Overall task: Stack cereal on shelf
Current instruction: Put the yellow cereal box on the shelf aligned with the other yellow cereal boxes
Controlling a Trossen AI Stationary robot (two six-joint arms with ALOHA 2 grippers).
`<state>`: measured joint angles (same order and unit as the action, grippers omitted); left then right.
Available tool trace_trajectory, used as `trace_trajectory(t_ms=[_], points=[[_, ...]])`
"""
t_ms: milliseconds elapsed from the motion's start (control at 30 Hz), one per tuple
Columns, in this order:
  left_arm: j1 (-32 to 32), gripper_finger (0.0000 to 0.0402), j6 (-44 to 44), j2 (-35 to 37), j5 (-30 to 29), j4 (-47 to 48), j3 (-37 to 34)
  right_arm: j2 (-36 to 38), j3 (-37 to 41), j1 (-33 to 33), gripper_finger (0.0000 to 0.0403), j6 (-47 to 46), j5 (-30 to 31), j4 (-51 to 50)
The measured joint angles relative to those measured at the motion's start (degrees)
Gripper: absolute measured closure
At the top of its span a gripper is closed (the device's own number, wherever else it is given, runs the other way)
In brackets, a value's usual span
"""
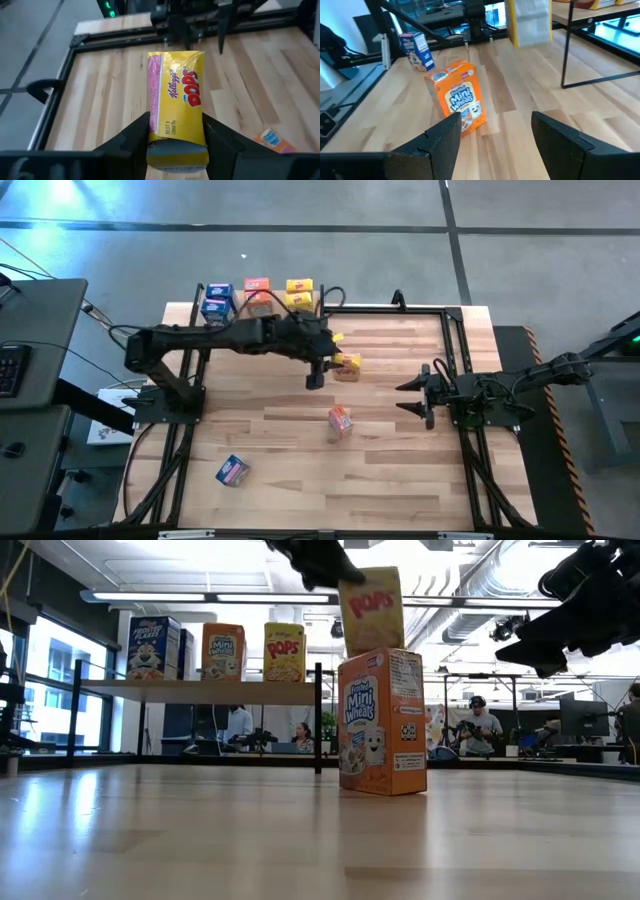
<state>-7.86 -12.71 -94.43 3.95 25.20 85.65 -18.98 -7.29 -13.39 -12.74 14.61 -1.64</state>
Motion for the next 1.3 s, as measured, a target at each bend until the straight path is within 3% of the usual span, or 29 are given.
trace_trajectory(t_ms=[200, 467, 1000, 1300], points=[[0.0, 0.0265, 0.4, 4.7, -0.1, 2.7, 0.0, 0.4, 0.0, 0.0, 0.0169, 1.2, 2.0, -0.1], [0.0, 0.0265, 0.7, 8.1, -0.4, 5.0, 0.0, 3.5, 0.0, 0.0, 0.0169, 2.7, 0.3, -3.1], [0.0, 0.0266, 1.9, 8.6, -1.7, 8.7, 0.0, 14.3, 5.3, 0.0, 0.0169, 4.9, -0.5, 1.5], [0.0, 0.0266, 2.0, 9.8, -3.0, 10.7, 0.0, 15.9, 5.3, 0.0, 0.0169, 5.3, -1.5, 0.7]])
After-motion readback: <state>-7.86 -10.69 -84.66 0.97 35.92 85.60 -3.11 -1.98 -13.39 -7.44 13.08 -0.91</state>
